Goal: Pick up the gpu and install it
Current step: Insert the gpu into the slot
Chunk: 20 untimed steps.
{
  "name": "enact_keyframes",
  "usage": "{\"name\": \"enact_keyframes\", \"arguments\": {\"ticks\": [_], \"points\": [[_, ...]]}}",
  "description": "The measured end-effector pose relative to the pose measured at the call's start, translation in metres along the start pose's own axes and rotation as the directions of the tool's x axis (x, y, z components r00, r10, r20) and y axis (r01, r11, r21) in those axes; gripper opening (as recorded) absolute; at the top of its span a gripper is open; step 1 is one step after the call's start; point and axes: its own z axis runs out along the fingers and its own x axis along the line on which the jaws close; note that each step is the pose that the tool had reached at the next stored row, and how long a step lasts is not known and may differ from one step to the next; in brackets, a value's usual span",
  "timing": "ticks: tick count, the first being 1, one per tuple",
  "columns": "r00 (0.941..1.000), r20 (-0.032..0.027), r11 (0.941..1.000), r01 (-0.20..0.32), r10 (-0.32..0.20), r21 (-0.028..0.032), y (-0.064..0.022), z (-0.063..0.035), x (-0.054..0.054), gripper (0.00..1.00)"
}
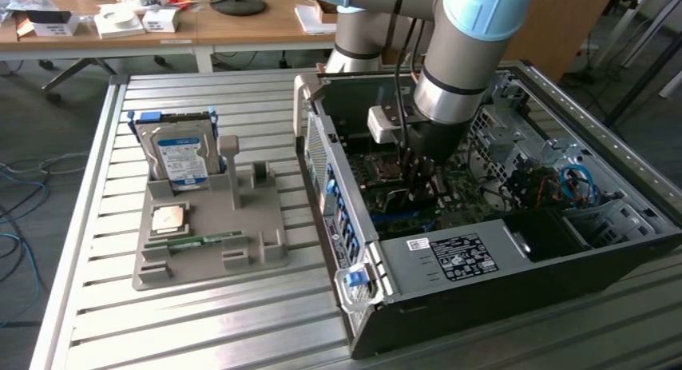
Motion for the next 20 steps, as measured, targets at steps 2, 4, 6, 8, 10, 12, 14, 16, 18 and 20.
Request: {"name": "enact_keyframes", "arguments": {"ticks": [2, 4, 6, 8, 10, 12, 14, 16, 18, 20], "points": [[1.0000, -0.0001, 1.0000, 0.000, 0.000, 0.0000, 0.0000, 0.0000, 0.0000, 0.26], [1.0000, -0.0001, 1.0000, 0.000, 0.000, -0.0001, 0.0001, 0.0000, 0.0000, 0.26], [1.0000, -0.0001, 1.0000, 0.000, 0.000, -0.0001, 0.0002, 0.0000, 0.0000, 0.26], [1.0000, 0.0000, 1.0000, 0.000, 0.000, 0.0000, 0.0006, 0.0000, 0.0000, 0.26], [1.0000, -0.0001, 1.0000, 0.000, 0.000, 0.0000, 0.0007, 0.0000, 0.0000, 0.26], [1.0000, -0.0001, 1.0000, 0.000, 0.000, 0.0000, 0.0008, 0.0000, 0.0000, 0.26], [1.0000, -0.0001, 1.0000, 0.000, 0.000, 0.0000, 0.0009, 0.0000, 0.0000, 0.26], [1.0000, -0.0001, 1.0000, 0.000, 0.000, 0.0000, 0.0013, 0.0000, 0.0000, 0.26], [1.0000, -0.0001, 1.0000, 0.000, 0.000, -0.0001, 0.0014, 0.0000, 0.0000, 0.26], [1.0000, -0.0001, 1.0000, 0.000, 0.000, 0.0000, 0.0014, 0.0000, 0.0001, 0.26]]}}
